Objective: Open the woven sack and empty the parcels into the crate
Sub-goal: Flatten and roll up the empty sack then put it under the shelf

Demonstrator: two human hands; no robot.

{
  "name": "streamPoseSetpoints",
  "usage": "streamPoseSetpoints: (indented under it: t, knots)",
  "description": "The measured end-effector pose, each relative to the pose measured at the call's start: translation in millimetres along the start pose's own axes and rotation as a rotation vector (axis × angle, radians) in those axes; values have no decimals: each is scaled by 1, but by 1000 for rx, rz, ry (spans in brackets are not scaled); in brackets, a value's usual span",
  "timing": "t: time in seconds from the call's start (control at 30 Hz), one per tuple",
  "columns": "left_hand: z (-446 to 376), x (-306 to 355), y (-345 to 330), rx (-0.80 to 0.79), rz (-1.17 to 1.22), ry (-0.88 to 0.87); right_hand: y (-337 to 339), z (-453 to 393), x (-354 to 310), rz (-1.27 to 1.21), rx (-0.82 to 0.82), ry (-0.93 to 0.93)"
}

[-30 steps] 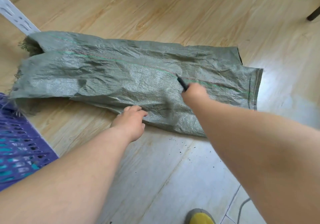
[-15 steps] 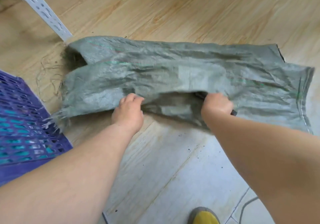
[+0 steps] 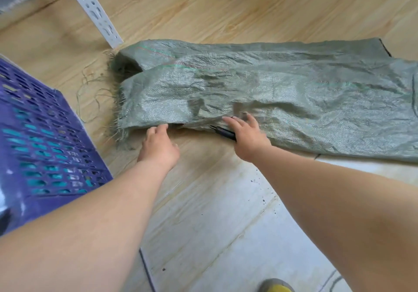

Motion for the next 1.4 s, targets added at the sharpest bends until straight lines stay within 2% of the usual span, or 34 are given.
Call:
streamPoseSetpoints:
  t: [0.1, 0.17, 0.23, 0.3, 0.33, 0.37, 0.4, 0.43, 0.5, 0.57, 0.63, 0.7, 0.77, 0.8, 0.83, 0.9, 1.0, 1.1, 1.13, 1.17, 1.27, 1.33, 1.4]
  knots:
    - [-5, -5, 11, 42, -12, -23, -22, 3, 28, 83, -231, -220]
    - [-10, -10, 20, 94, 14, -28, -17, 10, 45, 182, -228, -337]
    - [-11, -18, 34, 211, 88, 8, 7, 15, 65, 72, -39, -556]
    - [-8, -28, 48, 353, 159, 76, 34, 20, 77, -249, 298, -711]
    - [-7, -33, 50, 359, 204, 131, 50, 20, 72, -331, 472, -669]
    - [-8, -39, 45, 298, 272, 205, 64, 16, 59, -344, 572, -556]
    - [-8, -43, 33, 188, 364, 286, 70, 11, 40, -342, 586, -418]
    - [-6, -44, 18, 48, 477, 359, 69, 6, 19, -363, 553, -289]
    - [-2, -37, -7, -180, 704, 434, 46, -3, -8, -449, 343, -182]
    - [1, -21, -17, -317, 765, 361, 11, -9, -7, -409, 93, -197]
    - [5, -1, -20, -384, 691, 208, -4, -3, 24, -302, -21, -330]
    - [12, 13, -17, -361, 509, 56, 9, 7, 69, -325, 108, -563]
    - [13, 24, -7, -206, 359, -71, 36, 23, 100, -412, 406, -742]
    - [14, 28, -3, -143, 371, -100, 51, 29, 101, -427, 543, -755]
    - [17, 33, 0, -113, 413, -124, 64, 30, 94, -432, 633, -717]
    - [27, 45, -4, -174, 441, -176, 80, 26, 67, -412, 676, -571]
    - [41, 58, -7, -251, 418, -260, 87, 13, 19, -356, 585, -356]
    - [49, 61, -10, -294, 252, -368, 94, 8, -31, 50, 571, -72]
    - [52, 61, -15, -335, 168, -411, 97, 8, -43, 129, 585, -21]
    - [56, 60, -17, -366, 95, -448, 98, 6, -50, 100, 556, -5]
    - [60, 55, -14, -380, -44, -511, 76, -3, -78, -183, 227, 115]
    - [61, 56, -5, -343, -109, -568, 51, 4, -99, -71, -7, 208]
    - [61, 54, 4, -347, -116, -573, 34, 10, -101, 109, -101, 227]
Point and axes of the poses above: each hand's wrist, its own z-axis away from the middle knuckle, its own y-axis out of the back of the hand, x = y × z, the point moved 9 cm from there along -z, towards the middle knuckle, and after that the axes turned 6 degrees about x, right-handed, at the moved point
